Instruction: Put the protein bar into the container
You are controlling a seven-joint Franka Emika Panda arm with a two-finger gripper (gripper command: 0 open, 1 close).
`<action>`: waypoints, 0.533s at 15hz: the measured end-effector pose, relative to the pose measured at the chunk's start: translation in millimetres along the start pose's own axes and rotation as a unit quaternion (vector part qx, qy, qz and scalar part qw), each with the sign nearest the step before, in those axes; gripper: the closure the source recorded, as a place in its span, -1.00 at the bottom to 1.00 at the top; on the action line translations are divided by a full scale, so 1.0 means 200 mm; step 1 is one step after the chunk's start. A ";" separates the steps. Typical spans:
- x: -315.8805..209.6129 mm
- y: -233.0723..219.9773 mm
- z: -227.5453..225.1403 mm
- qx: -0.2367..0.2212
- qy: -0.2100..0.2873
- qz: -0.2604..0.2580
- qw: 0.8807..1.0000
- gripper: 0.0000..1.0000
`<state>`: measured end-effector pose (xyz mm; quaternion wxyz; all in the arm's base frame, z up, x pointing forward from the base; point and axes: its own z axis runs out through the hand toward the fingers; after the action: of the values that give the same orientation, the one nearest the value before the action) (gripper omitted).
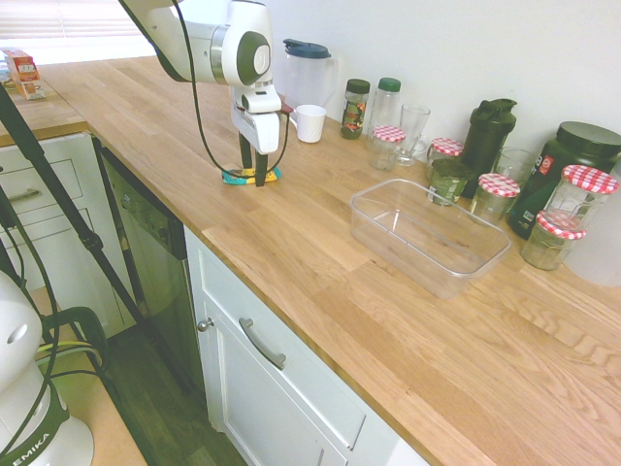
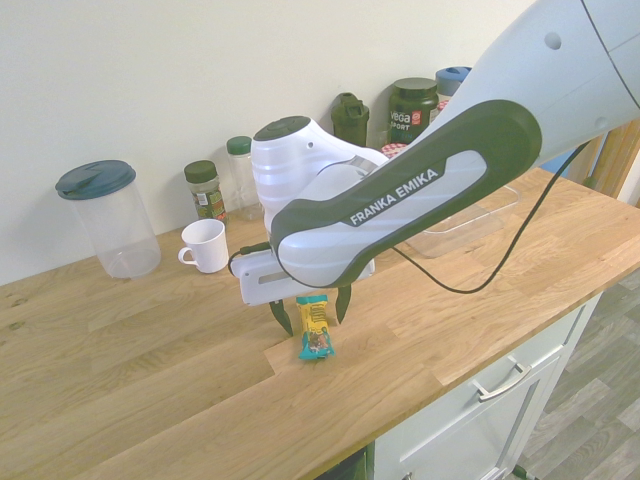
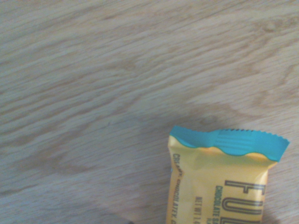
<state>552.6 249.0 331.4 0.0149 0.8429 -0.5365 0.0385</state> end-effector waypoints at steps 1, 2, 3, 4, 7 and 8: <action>0.01 0.00 0.00 -0.001 -0.003 0.006 1.000 1.00; 0.02 0.00 0.00 -0.001 -0.006 0.011 1.000 1.00; 0.03 0.00 0.00 -0.002 -0.008 0.016 1.000 1.00; 0.03 0.00 0.01 -0.002 -0.010 0.018 1.000 1.00; 0.03 0.00 0.01 -0.002 -0.012 0.020 1.000 1.00; 0.03 0.00 0.01 -0.003 -0.013 0.020 1.000 1.00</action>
<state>555.2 242.8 330.4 0.0096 0.8322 -0.5538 0.0268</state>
